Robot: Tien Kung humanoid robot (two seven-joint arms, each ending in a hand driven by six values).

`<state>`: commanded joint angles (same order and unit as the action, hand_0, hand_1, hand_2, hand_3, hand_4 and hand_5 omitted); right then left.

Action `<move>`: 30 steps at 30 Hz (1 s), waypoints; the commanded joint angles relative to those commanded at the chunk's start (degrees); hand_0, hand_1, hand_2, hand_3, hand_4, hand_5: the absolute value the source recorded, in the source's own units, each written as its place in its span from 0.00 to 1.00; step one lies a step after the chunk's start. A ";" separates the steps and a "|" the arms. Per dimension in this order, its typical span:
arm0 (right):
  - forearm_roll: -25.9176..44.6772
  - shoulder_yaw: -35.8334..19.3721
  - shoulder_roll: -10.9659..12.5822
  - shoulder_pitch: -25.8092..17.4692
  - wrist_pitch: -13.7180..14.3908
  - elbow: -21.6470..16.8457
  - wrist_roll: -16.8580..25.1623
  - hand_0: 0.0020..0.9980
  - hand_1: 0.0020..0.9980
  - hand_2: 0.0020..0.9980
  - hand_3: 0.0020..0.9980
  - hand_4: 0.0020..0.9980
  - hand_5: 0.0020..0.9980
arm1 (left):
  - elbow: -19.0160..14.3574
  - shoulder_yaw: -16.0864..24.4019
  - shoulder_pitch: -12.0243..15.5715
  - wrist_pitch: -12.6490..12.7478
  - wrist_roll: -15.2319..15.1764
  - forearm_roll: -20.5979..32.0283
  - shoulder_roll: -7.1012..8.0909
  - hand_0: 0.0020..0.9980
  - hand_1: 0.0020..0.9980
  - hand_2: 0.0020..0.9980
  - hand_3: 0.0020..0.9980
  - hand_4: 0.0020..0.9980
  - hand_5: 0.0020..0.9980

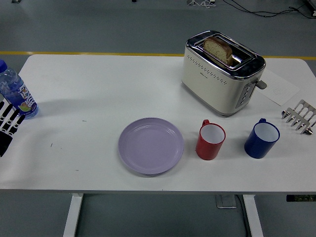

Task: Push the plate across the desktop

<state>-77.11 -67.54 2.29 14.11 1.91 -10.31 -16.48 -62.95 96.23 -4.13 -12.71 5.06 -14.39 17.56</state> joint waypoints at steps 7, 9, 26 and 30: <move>0.29 0.16 0.03 0.07 0.05 0.00 0.03 0.63 0.62 0.65 0.58 0.35 0.15 | 0.14 0.12 -0.17 -0.08 0.19 0.03 0.10 0.61 0.65 0.67 0.64 0.52 1.00; 0.39 0.17 0.03 0.05 0.08 0.00 0.03 0.63 0.62 0.65 0.58 0.35 0.15 | 0.15 0.08 -0.24 -0.06 0.25 -0.02 0.12 0.61 0.65 0.67 0.64 0.52 1.00; -0.13 -0.34 -0.05 -0.40 -0.03 0.00 -0.27 0.64 0.62 0.65 0.58 0.35 0.15 | 0.07 0.83 0.58 -0.45 0.11 -0.23 0.36 0.62 0.65 0.66 0.63 0.50 1.00; 0.47 0.01 -0.04 -0.83 0.09 0.00 -0.64 0.64 0.62 0.66 0.58 0.35 0.15 | 0.14 0.91 0.78 -0.43 0.09 -0.23 0.32 0.62 0.65 0.66 0.63 0.50 0.99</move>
<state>-76.64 -67.53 2.24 13.28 2.00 -10.31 -17.12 -62.82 97.14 -3.34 -13.13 5.15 -14.62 17.89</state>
